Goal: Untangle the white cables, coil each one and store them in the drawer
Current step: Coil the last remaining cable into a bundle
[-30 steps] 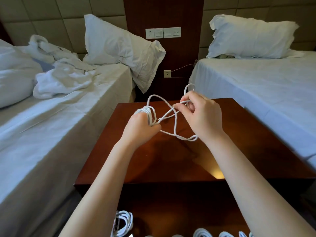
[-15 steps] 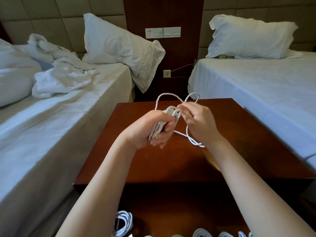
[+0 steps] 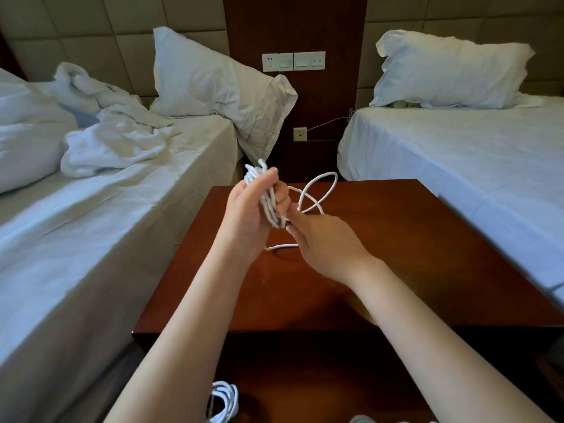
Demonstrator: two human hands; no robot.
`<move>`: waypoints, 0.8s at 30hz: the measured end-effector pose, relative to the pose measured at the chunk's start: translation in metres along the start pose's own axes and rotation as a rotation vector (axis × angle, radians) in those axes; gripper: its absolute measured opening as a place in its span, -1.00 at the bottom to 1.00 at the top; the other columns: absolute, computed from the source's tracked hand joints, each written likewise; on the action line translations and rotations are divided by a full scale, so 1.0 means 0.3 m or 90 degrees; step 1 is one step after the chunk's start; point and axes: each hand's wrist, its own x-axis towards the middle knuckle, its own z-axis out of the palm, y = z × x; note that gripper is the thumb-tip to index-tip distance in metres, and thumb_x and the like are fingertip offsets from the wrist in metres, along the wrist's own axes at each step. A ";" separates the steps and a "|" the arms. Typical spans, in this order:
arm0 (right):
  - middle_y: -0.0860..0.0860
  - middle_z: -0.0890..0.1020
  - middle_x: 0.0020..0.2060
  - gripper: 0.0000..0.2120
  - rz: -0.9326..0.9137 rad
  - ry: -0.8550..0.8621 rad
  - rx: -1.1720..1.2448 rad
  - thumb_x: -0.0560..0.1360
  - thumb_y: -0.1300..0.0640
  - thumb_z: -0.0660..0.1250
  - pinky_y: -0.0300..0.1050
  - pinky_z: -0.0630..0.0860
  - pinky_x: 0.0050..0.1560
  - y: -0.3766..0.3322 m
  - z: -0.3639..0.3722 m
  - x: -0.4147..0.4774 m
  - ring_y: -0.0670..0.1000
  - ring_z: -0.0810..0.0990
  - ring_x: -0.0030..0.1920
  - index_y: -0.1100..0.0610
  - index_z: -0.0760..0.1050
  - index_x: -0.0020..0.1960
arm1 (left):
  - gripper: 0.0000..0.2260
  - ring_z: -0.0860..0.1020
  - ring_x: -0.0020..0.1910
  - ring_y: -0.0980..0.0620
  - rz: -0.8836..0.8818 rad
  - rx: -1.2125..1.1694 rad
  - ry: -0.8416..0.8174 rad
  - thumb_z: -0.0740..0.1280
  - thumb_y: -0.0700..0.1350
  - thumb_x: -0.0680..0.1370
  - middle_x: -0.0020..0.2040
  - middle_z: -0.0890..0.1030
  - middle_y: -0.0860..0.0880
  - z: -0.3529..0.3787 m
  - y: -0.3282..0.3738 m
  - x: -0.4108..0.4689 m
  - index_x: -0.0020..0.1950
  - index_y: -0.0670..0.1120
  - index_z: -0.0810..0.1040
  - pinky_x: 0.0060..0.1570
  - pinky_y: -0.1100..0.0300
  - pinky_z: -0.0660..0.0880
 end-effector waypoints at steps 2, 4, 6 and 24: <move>-0.09 0.48 -0.33 -0.57 -0.010 -0.035 -0.028 0.67 0.11 0.09 -0.15 0.44 -0.31 -0.027 0.007 0.003 -0.09 0.45 -0.38 -0.02 0.10 0.51 | -0.84 0.41 -0.49 0.12 0.023 -0.002 0.035 0.23 -0.10 0.51 -0.46 0.43 0.03 -0.021 0.000 0.004 -0.24 -0.11 0.37 -0.26 0.20 0.47; -0.08 0.48 -0.33 -0.57 -0.021 -0.034 -0.052 0.67 0.10 0.11 -0.04 0.55 -0.21 -0.051 0.014 0.006 -0.04 0.50 -0.35 0.01 0.11 0.51 | -0.81 0.42 -0.47 0.12 0.039 0.012 0.084 0.23 -0.12 0.58 -0.46 0.45 0.03 -0.019 -0.006 0.001 -0.22 -0.11 0.37 -0.21 0.15 0.44; -0.03 0.59 -0.22 -0.59 -0.013 -0.024 -0.050 0.67 0.07 0.11 0.00 0.59 -0.11 -0.057 0.010 0.004 0.03 0.60 -0.24 -0.01 0.16 0.49 | -0.78 0.42 -0.47 0.12 0.074 0.050 0.148 0.20 -0.19 0.63 -0.46 0.45 0.03 -0.007 -0.014 0.002 -0.22 -0.12 0.36 -0.20 0.13 0.45; -0.09 0.57 -0.35 -0.85 0.072 0.113 0.060 0.52 -0.02 0.39 -0.34 0.23 -0.39 0.016 -0.060 -0.006 -0.17 0.46 -0.42 0.07 0.59 -0.08 | -0.58 0.57 -0.22 0.04 0.260 0.821 0.454 0.19 0.01 0.59 -0.29 0.61 -0.14 -0.088 -0.059 0.010 -0.26 -0.30 0.54 -0.18 0.25 0.36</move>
